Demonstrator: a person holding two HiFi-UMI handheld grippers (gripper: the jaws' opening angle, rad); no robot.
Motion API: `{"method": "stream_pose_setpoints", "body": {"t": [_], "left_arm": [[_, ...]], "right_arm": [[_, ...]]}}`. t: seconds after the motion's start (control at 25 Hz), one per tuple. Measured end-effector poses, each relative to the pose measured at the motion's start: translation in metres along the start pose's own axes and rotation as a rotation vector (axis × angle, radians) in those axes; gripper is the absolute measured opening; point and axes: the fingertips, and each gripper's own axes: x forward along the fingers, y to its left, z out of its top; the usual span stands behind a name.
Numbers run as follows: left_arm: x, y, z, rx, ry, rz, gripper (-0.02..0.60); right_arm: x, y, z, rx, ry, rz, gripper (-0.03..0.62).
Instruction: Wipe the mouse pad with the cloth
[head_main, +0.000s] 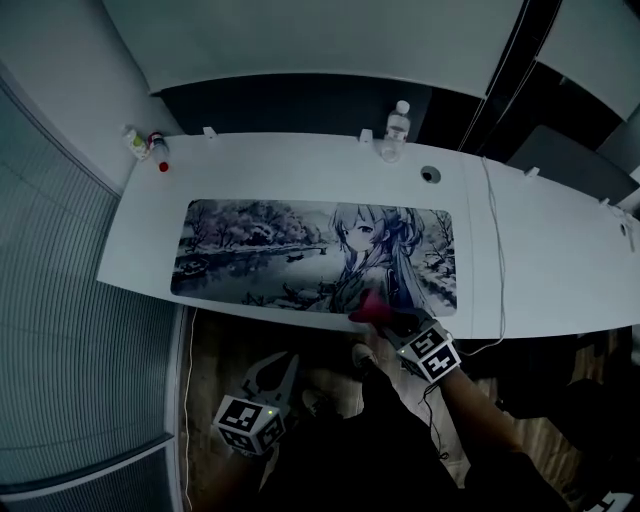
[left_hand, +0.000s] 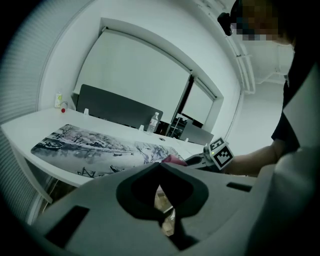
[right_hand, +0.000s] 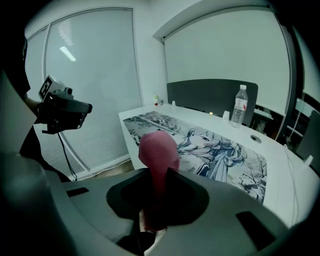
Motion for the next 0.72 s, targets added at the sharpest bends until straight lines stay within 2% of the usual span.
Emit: {"method": "stream_pose_setpoints", "body": {"t": [0.4, 0.6, 0.72], "left_arm": [[0.033, 0.013, -0.003, -0.071, 0.022, 0.068, 0.005], [0.045, 0.021, -0.002, -0.104, 0.021, 0.104, 0.005], [0.054, 0.024, -0.001, -0.117, 0.025, 0.114, 0.005]], "right_arm": [[0.038, -0.037, -0.021, -0.132, 0.175, 0.057, 0.083], [0.047, -0.058, -0.020, -0.222, 0.219, 0.065, 0.083], [0.050, -0.079, -0.017, -0.235, 0.226, 0.058, 0.083]]}}
